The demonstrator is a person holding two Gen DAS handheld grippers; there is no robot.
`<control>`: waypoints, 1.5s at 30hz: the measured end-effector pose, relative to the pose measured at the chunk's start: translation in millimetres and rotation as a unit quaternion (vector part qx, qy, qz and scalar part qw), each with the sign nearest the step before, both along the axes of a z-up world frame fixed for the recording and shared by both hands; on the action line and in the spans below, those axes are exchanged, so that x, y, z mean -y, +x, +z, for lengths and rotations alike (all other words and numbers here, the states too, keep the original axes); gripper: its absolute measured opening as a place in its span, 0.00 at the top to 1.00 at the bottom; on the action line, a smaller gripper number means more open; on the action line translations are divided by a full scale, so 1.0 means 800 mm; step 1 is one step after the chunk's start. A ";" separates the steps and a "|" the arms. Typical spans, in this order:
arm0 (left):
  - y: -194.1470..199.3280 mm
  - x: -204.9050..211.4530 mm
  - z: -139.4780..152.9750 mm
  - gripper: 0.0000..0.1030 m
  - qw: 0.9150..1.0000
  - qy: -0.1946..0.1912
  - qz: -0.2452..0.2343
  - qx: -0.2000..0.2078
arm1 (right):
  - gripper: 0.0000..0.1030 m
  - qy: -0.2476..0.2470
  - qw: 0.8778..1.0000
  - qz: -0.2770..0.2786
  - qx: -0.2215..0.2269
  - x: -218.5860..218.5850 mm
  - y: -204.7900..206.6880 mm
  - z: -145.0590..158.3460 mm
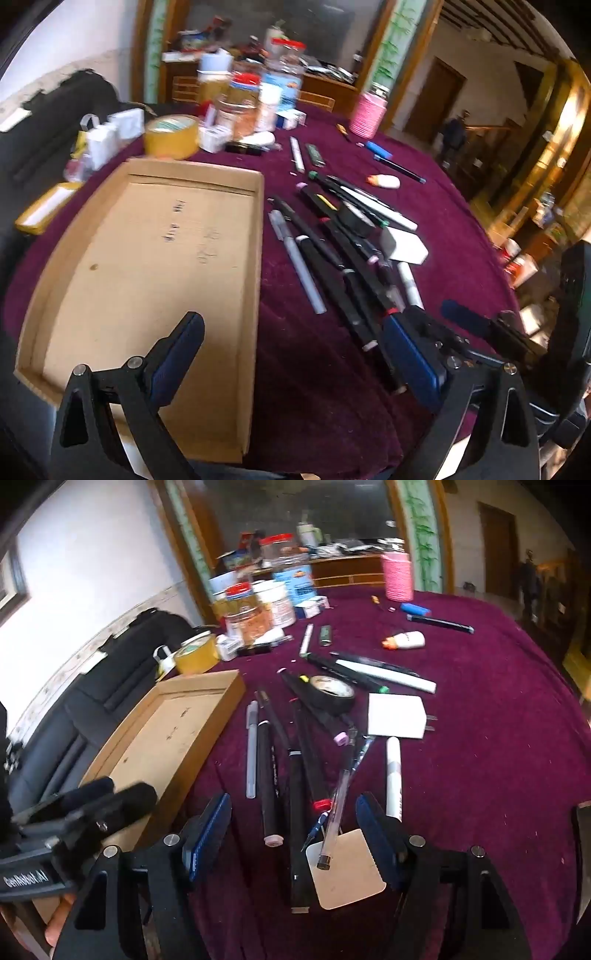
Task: Organize rigid objects
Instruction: 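Grasp the white marker with the right tool while the left tool grasps the clear black-capped pen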
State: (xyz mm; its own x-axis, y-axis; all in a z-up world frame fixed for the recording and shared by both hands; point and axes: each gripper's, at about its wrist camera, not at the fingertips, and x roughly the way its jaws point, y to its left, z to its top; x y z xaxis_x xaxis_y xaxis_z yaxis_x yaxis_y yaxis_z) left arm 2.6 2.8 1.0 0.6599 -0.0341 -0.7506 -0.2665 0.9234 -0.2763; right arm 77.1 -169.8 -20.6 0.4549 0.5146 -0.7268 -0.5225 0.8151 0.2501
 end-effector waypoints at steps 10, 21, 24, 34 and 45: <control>0.041 -0.001 -0.007 0.05 0.997 -0.010 -0.071 -0.022 | 0.29 -0.003 0.994 -0.105 -0.011 0.032 -0.002 0.009; 0.024 0.014 -0.012 0.08 0.998 -0.027 -0.038 -0.036 | 0.47 -0.004 0.994 -0.104 -0.042 0.059 0.000 -0.018; 0.021 0.023 -0.011 0.08 0.999 -0.017 -0.022 -0.044 | 0.52 -0.001 0.995 -0.089 -0.054 0.062 0.006 -0.022; 0.063 0.067 0.000 0.09 0.997 0.027 0.011 -0.068 | 0.69 -0.004 0.995 -0.054 -0.086 0.076 0.061 -0.054; 0.103 0.113 -0.005 0.17 0.995 0.045 -0.013 -0.090 | 0.88 -0.072 0.995 0.003 -0.067 0.061 0.080 -0.064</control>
